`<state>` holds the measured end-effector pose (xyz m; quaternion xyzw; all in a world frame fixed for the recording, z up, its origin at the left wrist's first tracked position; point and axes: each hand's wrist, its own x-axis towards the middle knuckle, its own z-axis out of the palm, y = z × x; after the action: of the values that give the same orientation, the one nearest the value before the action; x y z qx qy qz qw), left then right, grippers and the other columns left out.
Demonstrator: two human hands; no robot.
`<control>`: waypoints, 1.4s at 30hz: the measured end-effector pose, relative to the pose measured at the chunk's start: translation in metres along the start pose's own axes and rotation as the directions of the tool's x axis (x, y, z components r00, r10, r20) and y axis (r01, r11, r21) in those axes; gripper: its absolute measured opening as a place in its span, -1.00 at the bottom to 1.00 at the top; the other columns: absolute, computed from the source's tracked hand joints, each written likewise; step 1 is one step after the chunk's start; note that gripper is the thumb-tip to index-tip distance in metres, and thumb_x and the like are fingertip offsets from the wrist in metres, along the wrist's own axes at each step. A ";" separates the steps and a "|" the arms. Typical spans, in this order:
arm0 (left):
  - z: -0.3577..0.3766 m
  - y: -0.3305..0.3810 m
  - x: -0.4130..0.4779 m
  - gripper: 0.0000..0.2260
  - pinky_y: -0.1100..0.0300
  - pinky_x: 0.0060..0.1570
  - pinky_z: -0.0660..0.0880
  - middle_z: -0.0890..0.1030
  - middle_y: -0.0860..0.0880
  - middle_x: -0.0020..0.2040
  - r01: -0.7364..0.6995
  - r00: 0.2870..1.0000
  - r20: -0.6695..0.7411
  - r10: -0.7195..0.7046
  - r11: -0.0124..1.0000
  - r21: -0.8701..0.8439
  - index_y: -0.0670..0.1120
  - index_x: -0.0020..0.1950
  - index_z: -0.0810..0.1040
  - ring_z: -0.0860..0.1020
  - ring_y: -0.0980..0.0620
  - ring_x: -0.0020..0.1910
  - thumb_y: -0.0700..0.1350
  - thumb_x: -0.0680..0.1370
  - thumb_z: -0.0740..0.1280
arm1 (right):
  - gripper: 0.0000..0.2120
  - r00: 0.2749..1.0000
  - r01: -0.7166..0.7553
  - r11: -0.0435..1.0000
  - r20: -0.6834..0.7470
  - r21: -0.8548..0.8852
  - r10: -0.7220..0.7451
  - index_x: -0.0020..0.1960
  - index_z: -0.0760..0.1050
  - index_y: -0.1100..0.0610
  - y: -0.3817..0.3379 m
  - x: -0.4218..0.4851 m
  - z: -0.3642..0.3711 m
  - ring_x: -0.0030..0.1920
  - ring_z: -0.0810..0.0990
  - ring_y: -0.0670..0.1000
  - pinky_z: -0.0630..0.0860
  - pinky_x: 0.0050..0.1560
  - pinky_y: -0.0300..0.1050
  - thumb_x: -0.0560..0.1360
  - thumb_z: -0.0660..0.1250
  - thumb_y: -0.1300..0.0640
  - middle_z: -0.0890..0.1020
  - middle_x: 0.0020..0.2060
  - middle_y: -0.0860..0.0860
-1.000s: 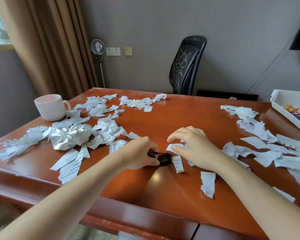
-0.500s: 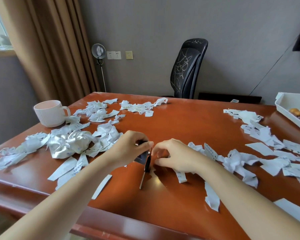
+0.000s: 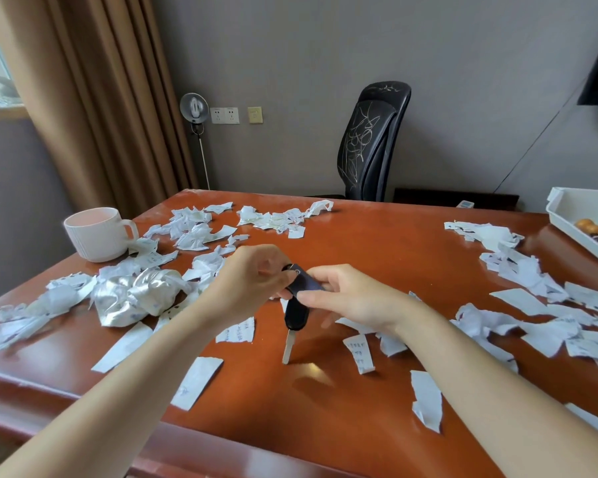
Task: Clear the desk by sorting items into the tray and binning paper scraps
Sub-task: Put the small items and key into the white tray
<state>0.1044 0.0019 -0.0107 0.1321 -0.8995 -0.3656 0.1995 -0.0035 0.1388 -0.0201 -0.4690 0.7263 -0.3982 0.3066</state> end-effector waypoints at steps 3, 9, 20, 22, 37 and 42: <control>-0.001 0.003 0.000 -0.94 0.09 -0.19 0.64 0.63 -0.07 -0.08 -0.009 0.997 -0.072 0.009 1.000 0.007 -0.03 -0.15 0.53 0.64 -0.01 -0.12 -0.14 0.52 0.34 | -0.85 0.994 0.058 0.998 -0.094 -0.026 -0.060 0.11 0.53 0.11 -0.002 0.005 0.004 -0.06 0.58 -0.07 0.55 -0.29 -0.36 0.57 0.26 0.15 0.64 0.03 0.08; -0.024 -0.009 -0.005 -0.97 0.37 -0.14 0.51 0.57 0.05 -0.05 0.000 0.981 -0.192 0.015 0.997 0.077 -0.03 -0.04 0.53 0.56 0.13 -0.07 -0.12 0.53 0.33 | -0.80 0.969 0.107 0.986 -0.209 -0.124 -0.132 0.09 0.54 0.25 -0.018 0.025 0.006 -0.19 0.54 -0.01 0.50 -0.39 -0.41 0.56 0.26 0.14 0.60 0.01 0.26; -0.100 -0.108 -0.018 -0.27 0.01 0.19 0.46 0.41 -0.10 0.38 0.465 0.851 -0.144 -0.506 0.596 0.654 -0.02 0.44 0.20 0.42 -0.12 0.29 0.20 0.39 0.41 | -0.84 0.969 0.086 0.955 -0.200 -0.285 -0.147 0.01 0.56 0.20 -0.046 0.051 0.021 -0.23 0.57 0.01 0.49 -0.30 -0.25 0.56 0.27 0.13 0.62 -0.05 0.16; -0.102 -0.110 -0.020 -0.34 0.13 0.02 0.52 0.50 -0.08 0.30 0.427 0.869 -0.102 -0.485 0.629 0.649 0.00 0.42 0.27 0.50 -0.08 0.19 0.13 0.40 0.42 | -0.85 0.968 0.079 0.953 -0.206 -0.294 -0.144 -0.01 0.56 0.18 -0.045 0.052 0.022 -0.17 0.59 0.03 0.52 -0.27 -0.24 0.56 0.27 0.12 0.62 -0.06 0.13; -0.119 -0.085 -0.005 -0.86 0.19 -0.41 0.35 0.52 -0.09 -0.26 0.318 0.860 -0.495 -0.126 0.891 0.324 -0.20 -0.14 0.53 0.46 -0.07 -0.26 -0.13 0.53 0.32 | -0.95 0.957 0.069 0.937 -0.243 -0.342 -0.160 -0.07 0.48 -0.01 -0.044 0.055 0.019 -0.22 0.56 -0.05 0.53 -0.28 -0.25 0.56 0.27 0.10 0.59 -0.12 -0.04; -0.122 -0.065 0.004 -0.91 0.27 -0.38 0.37 0.51 -0.01 -0.29 0.239 0.854 -0.498 -0.154 0.964 0.112 -0.15 -0.16 0.58 0.46 0.01 -0.25 -0.16 0.51 0.32 | -0.91 0.947 0.072 0.937 -0.271 -0.342 -0.172 -0.03 0.55 0.07 -0.046 0.049 0.014 -0.20 0.57 -0.02 0.59 -0.12 -0.02 0.56 0.27 0.10 0.63 -0.09 0.04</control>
<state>0.1622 -0.1187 0.0239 0.3274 -0.8302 -0.2612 0.3679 0.0096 0.0785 0.0096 -0.4930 0.7891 -0.3562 0.0863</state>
